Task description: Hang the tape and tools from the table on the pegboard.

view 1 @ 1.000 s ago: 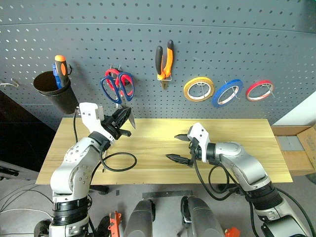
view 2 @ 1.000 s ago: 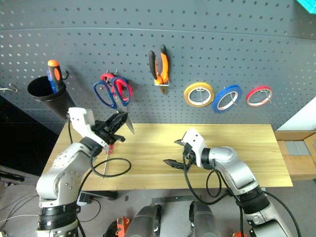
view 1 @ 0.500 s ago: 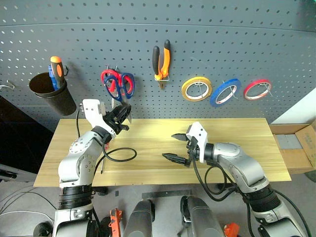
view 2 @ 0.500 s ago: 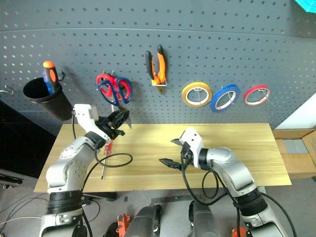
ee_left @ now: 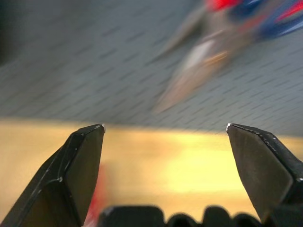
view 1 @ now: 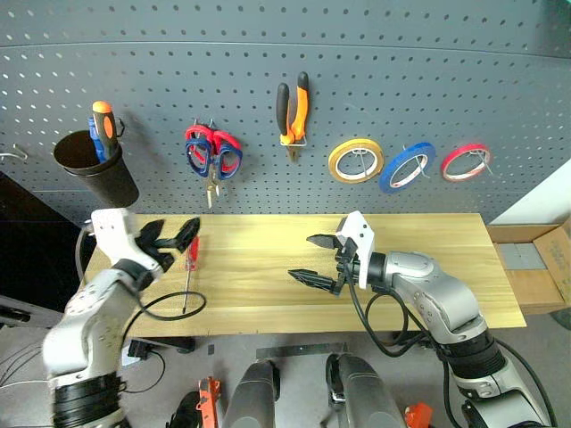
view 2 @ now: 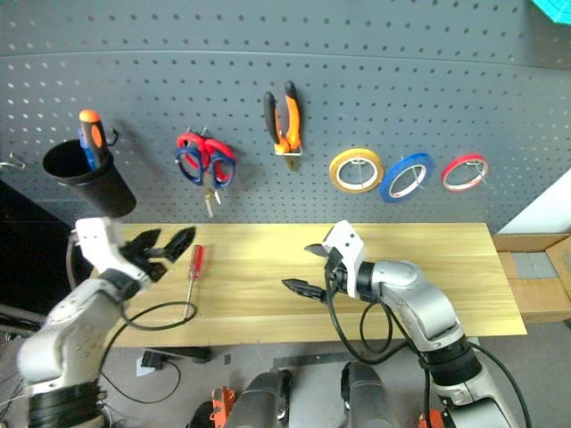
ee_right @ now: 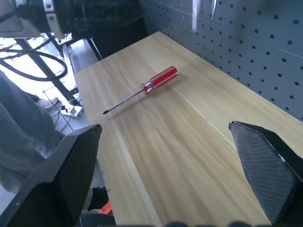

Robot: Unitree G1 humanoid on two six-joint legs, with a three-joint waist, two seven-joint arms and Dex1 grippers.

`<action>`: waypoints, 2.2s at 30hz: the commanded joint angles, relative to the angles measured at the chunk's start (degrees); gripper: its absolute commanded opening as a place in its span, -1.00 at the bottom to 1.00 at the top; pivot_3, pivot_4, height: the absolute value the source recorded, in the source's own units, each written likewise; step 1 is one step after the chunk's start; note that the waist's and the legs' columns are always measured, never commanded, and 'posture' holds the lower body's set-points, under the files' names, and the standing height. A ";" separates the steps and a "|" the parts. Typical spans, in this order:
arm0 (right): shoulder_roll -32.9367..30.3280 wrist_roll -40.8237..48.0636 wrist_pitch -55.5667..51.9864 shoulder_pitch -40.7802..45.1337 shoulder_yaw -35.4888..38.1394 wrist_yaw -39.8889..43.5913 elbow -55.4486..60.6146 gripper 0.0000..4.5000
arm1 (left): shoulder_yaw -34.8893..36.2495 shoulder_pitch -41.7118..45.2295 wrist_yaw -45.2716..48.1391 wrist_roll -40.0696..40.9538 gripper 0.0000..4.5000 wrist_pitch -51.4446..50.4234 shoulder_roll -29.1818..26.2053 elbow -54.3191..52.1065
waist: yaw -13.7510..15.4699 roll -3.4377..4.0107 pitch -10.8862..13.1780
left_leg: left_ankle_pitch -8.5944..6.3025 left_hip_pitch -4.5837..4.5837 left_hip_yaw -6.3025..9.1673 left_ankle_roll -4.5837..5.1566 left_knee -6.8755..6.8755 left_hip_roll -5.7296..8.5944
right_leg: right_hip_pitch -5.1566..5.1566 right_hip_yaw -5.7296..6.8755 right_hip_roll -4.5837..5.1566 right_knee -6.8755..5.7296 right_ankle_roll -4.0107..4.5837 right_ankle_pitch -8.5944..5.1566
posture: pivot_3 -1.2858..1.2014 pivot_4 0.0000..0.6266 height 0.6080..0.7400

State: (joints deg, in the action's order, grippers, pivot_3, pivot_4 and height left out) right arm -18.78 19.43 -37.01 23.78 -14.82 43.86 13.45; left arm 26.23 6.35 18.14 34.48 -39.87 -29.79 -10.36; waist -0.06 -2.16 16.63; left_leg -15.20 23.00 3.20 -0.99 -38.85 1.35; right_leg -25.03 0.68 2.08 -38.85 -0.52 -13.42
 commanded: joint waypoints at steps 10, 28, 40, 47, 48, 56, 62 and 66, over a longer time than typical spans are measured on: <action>0.80 4.21 -4.41 0.94 -0.30 0.14 6.91 1.00 | -7.14 8.53 -3.44 -5.60 0.97 -11.64 -2.77 5.82 | 0.31 0.00 0.09 | 0.00 0.02 0.07 0.01 0.05 0.03 | -0.01 0.03 0.01 0.05 0.00 0.00 | 0.08 -0.02 1.00; -0.29 6.81 -8.99 -0.95 -1.20 -1.40 12.03 1.00 | -11.89 20.62 -1.39 -12.60 0.97 -11.57 -2.12 25.95 | 0.02 -0.02 1.74 | -0.01 0.11 0.04 0.01 0.11 0.03 | -0.13 0.02 0.07 0.14 -0.01 -0.01 | 0.06 0.16 1.00; -1.39 7.71 -9.88 -1.67 -1.83 -2.40 13.80 1.00 | -12.26 25.18 -2.27 -16.44 0.97 -7.35 0.01 37.29 | -0.24 -0.10 1.91 | -0.01 0.28 0.04 0.01 0.25 0.00 | -0.27 0.05 0.08 0.33 -0.01 -0.01 | 0.05 0.15 1.00; -1.65 8.11 -10.48 -1.53 -1.61 -2.73 14.10 1.00 | -12.50 27.95 -1.49 -17.56 0.97 -4.61 0.96 43.84 | -0.21 -0.07 2.16 | -0.02 0.29 0.05 0.01 0.26 0.00 | -0.28 0.07 0.08 0.36 -0.02 -0.02 | 0.04 0.19 1.00; -1.70 8.16 -10.59 -1.56 -1.57 -2.77 14.20 1.00 | -12.38 28.17 -1.57 -17.55 0.97 -4.67 1.07 44.40 | -0.23 -0.06 2.17 | -0.01 0.29 0.05 0.01 0.28 0.00 | -0.28 0.07 0.08 0.37 -0.02 -0.02 | 0.04 0.19 1.00; -1.76 8.09 -10.54 -1.46 -1.43 -3.10 13.87 1.00 | -11.91 27.01 -1.26 -17.51 0.13 -6.07 0.73 42.77 | -0.37 -0.02 2.19 | -0.01 0.27 0.01 0.00 0.58 0.01 | -0.25 0.06 0.10 0.73 -0.04 0.00 | 0.04 0.17 1.00; -1.34 7.64 -9.52 -0.49 -1.58 -3.02 12.47 1.00 | -9.84 23.98 -1.03 -15.86 -0.64 -10.10 0.10 34.43 | -0.32 -0.02 2.19 | -0.04 0.32 -0.06 -0.06 0.81 0.05 | -0.26 0.04 0.16 1.11 -0.14 -0.06 | 0.04 0.13 1.00; -1.51 7.32 -8.67 0.10 -1.59 -2.56 11.43 1.00 | -8.01 17.77 1.74 -12.26 -0.64 -11.97 -0.52 18.72 | -0.41 -0.02 2.19 | -0.14 0.49 -0.09 -0.10 0.83 0.05 | -0.32 0.03 0.18 1.39 -0.14 -0.06 | 0.05 0.09 1.00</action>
State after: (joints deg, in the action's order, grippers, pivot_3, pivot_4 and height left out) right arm -20.20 26.40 -46.90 23.51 -16.54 40.82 24.03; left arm 16.27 25.98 18.18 19.77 -51.24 -29.19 17.27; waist -0.47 -2.18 18.83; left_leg -15.35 23.57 3.14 -1.10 -38.00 1.39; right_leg -25.38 0.74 2.26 -37.33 -0.66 -13.48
